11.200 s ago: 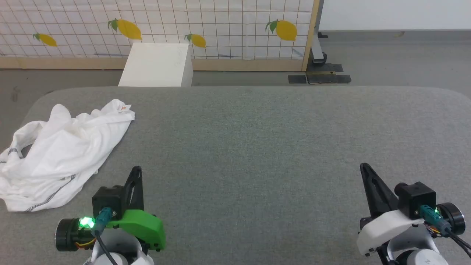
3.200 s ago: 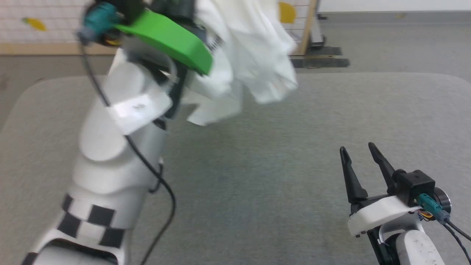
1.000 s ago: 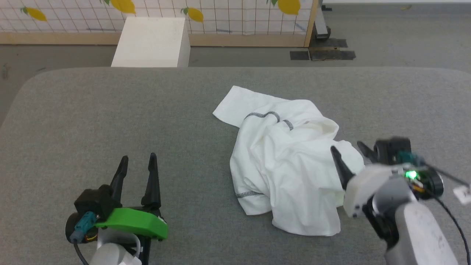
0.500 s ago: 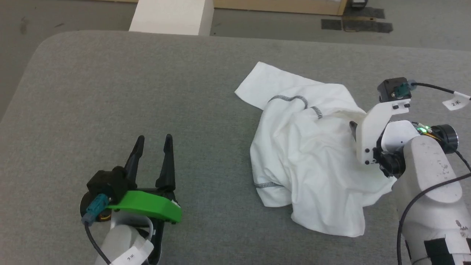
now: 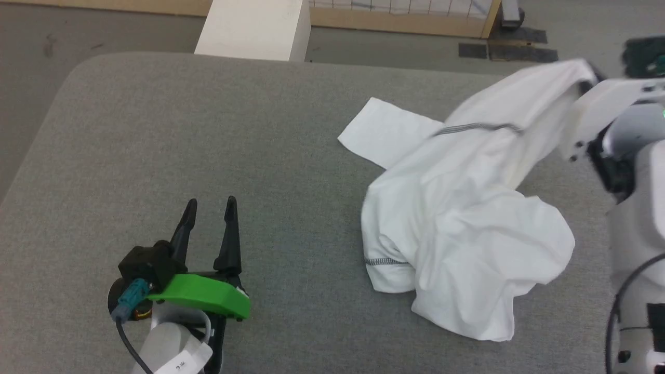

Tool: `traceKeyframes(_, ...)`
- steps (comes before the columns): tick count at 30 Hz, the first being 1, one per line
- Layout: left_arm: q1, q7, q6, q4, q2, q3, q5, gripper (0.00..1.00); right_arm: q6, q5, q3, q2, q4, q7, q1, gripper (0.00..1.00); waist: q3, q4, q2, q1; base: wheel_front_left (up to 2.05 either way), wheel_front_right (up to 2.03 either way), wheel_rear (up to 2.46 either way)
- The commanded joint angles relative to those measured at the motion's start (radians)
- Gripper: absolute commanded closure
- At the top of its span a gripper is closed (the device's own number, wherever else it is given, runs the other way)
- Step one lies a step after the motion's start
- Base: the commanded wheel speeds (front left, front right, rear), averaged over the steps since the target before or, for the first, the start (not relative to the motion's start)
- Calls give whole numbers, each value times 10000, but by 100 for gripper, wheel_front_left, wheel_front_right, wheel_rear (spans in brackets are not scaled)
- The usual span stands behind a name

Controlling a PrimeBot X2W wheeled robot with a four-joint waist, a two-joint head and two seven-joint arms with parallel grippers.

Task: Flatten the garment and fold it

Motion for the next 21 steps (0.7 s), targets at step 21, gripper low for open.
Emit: traceKeyframes(21,628,-45,-175,176,-88,50,112,0,-15,168,-2613,746,-3852,2280,6848,100,-970,-293,0,-1,0,0,0)
